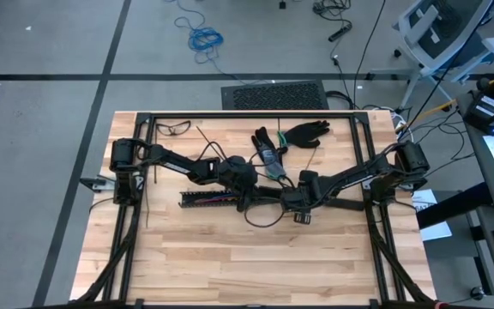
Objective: Ziptie cables
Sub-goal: Close the black cable duct
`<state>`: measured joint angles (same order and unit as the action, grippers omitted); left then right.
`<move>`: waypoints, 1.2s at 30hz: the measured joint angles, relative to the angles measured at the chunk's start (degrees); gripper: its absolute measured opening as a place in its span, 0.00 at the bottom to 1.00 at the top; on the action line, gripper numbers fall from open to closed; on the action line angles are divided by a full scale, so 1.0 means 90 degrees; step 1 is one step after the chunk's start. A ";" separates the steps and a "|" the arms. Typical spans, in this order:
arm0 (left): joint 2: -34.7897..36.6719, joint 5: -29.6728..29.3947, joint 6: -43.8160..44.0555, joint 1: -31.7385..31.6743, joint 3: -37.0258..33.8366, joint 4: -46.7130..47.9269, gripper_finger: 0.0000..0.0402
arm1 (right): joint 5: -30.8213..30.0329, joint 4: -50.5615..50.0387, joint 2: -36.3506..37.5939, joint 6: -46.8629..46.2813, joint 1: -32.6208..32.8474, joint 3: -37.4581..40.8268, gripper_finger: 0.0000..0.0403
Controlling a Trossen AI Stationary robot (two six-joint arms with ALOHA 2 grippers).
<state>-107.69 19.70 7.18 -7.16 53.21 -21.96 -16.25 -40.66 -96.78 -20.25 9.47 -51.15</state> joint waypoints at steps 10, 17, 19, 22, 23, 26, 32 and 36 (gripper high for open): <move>0.0067 0.0000 -0.0067 0.0000 0.0300 -0.0019 0.00 | 0.0009 0.0025 -0.0009 0.0014 -0.0005 0.0006 0.24; 0.0067 0.0000 -0.0190 -0.0007 0.0333 0.0015 0.00 | 0.0404 -0.0006 -0.0001 -0.0012 -0.0108 -0.0001 0.25; 0.0067 0.0000 -0.0187 -0.0007 0.0333 0.0034 0.00 | 0.0504 -0.0013 0.0010 -0.0010 -0.0126 -0.0001 0.28; 0.0067 0.0001 -0.0185 -0.0007 0.0333 0.0034 0.00 | 0.0854 -0.0011 0.0130 0.0073 -0.0210 0.0010 0.32; 0.0067 0.0004 -0.0185 -0.0007 0.0333 0.0032 0.00 | 0.1141 -0.0012 0.0199 0.0138 -0.0253 0.0016 0.33; 0.0105 0.0019 -0.0184 -0.0019 0.0333 0.0047 0.00 | 0.1751 -0.0062 0.0522 0.0386 -0.0350 0.0033 0.37; 0.0106 0.0019 -0.0178 -0.0041 0.0335 0.0043 0.00 | 0.1695 -0.0177 0.1238 0.0637 -0.0761 0.0018 0.42; 0.0106 0.0019 -0.0175 -0.0036 0.0335 0.0047 0.00 | 0.1478 -0.0447 0.1339 0.0779 -0.1096 0.0008 0.42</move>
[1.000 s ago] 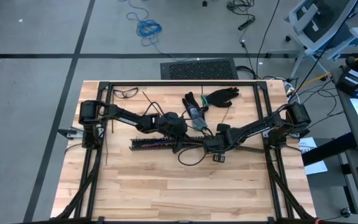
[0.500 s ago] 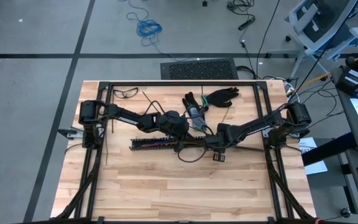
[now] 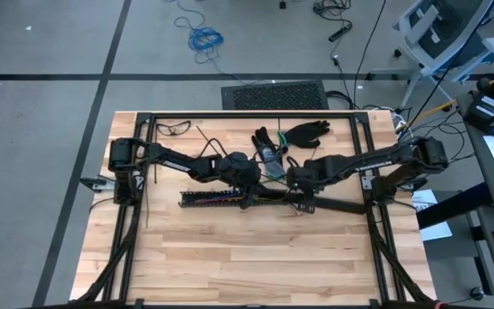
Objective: Ziptie cables
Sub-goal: Close the black cable duct
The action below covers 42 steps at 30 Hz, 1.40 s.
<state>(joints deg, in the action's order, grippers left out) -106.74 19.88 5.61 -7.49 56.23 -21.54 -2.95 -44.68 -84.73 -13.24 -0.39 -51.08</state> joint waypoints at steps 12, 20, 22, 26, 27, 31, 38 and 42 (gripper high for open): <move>0.0000 0.0000 0.0000 -0.0007 0.0000 -0.0028 0.00 | -0.0336 -0.0192 0.0145 0.0278 -0.0594 -0.0147 0.42; 0.0455 -0.0200 -0.0805 -0.0198 0.0000 0.0353 0.00 | 0.0118 -0.0839 0.0617 -0.0099 -0.0535 -0.0213 0.42; 0.0721 -0.0506 -0.1247 -0.0294 -0.0002 0.0508 0.00 | 0.0266 -0.1018 0.0698 -0.0227 -0.0464 -0.0213 0.42; 0.1343 -0.1350 -0.2433 -0.0434 -0.0002 0.0738 0.00 | 0.0712 -0.0983 0.0889 -0.0598 -0.0222 -0.0213 0.42; 0.1472 -0.1599 -0.2777 -0.0456 -0.0002 0.0714 0.00 | 0.0711 -0.0907 0.0943 -0.0632 -0.0109 -0.0213 0.42; 0.1993 -0.2497 -0.3916 -0.0511 0.0000 0.0631 0.00 | -0.0212 -0.0310 0.0979 0.0310 0.0451 -0.0122 0.42; 0.2501 -0.2936 -0.4012 -0.0697 0.0000 0.0717 0.00 | -0.0994 0.0071 0.0488 -0.1212 0.0247 0.0052 0.42; 0.2629 -0.2936 -0.4012 -0.0747 0.0002 0.0675 0.00 | -0.1220 0.0726 0.0339 -0.1198 0.0179 0.0048 0.46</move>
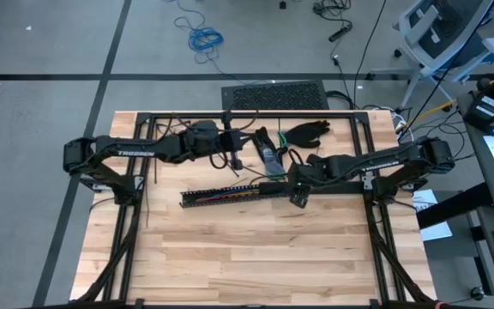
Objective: Ziptie cables
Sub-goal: Close the black cable duct
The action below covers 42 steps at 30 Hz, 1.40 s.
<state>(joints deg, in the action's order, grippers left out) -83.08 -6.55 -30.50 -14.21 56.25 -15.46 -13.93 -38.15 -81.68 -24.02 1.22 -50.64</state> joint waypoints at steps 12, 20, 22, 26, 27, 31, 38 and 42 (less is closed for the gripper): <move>0.0033 0.0002 0.0017 -0.0212 0.0000 0.0421 0.00 | -0.1464 0.0506 -0.0022 0.2694 -0.0165 -0.0411 0.70; 0.0035 0.0007 0.0019 -0.0212 0.0000 0.0655 0.00 | 0.0489 0.0633 -0.0021 0.1376 -0.0682 -0.0470 0.69; 0.0035 0.0010 0.0017 -0.0212 0.0000 0.0755 0.00 | 0.1106 0.0280 -0.0021 0.1342 -0.0879 -0.0467 0.71; 0.0035 0.0013 -0.0020 -0.0231 0.0151 0.1198 0.00 | 0.1778 -0.0443 0.0000 0.1452 -0.1095 -0.0470 0.73; 0.0035 0.0033 -0.0032 -0.0240 0.0219 0.1346 0.00 | 0.1875 -0.0630 0.0001 0.1453 -0.1095 -0.0470 0.73; 0.0035 0.0036 -0.0029 -0.0301 0.0418 0.1717 0.00 | 0.2400 -0.0879 0.0001 0.1150 -0.1028 -0.0469 0.75; 0.0035 0.0034 0.0015 -0.0386 0.0425 0.1738 0.00 | 0.2409 -0.0699 0.0001 -0.0383 -0.1036 -0.0467 0.76; 0.0035 0.0036 0.0019 -0.0377 0.0425 0.1738 0.00 | 0.1715 -0.0605 -0.0002 0.0025 -0.1050 -0.0470 0.76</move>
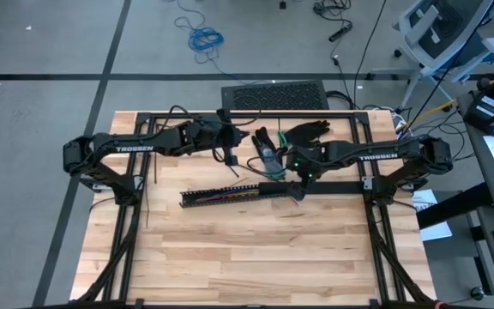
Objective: Ziptie cables
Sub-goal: Close the black cable duct
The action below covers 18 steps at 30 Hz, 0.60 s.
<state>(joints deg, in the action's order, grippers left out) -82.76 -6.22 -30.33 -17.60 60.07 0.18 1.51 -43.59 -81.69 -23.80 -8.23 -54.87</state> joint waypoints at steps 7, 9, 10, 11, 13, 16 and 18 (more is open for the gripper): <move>0.0000 -0.0002 0.0003 -0.0001 0.0000 -0.0002 0.00 | -0.0120 -0.0896 -0.0178 0.0509 0.0038 0.0000 0.80; 0.0000 -0.0002 0.0008 -0.0001 0.0000 -0.0014 0.00 | -0.0176 -0.1091 -0.0303 0.0537 0.0084 0.0002 0.84; 0.0000 -0.0002 0.0008 -0.0002 0.0000 -0.0004 0.00 | -0.0167 -0.1114 -0.0386 0.0549 0.0112 0.0002 0.85; 0.0000 -0.0005 0.0008 -0.0001 0.0000 -0.0004 0.00 | -0.0163 -0.1110 -0.0449 0.0551 0.0153 0.0002 0.87; 0.0000 -0.0018 0.0017 -0.0001 0.0000 -0.0009 0.00 | -0.0193 -0.0987 -0.0556 0.0569 0.0269 0.0002 0.91; 0.0000 -0.0103 0.0025 -0.0001 0.0000 0.0004 0.00 | -0.0242 -0.0885 -0.0580 0.0409 0.0517 0.0002 0.96; 0.0000 -0.0159 0.0025 -0.0003 0.0000 0.0023 0.00 | -0.0377 -0.0779 -0.0524 0.0455 0.0790 0.0002 0.98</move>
<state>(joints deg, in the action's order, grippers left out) -82.76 -7.65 -30.11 -17.63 60.07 0.39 -1.88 -50.60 -86.41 -19.71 -1.11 -54.85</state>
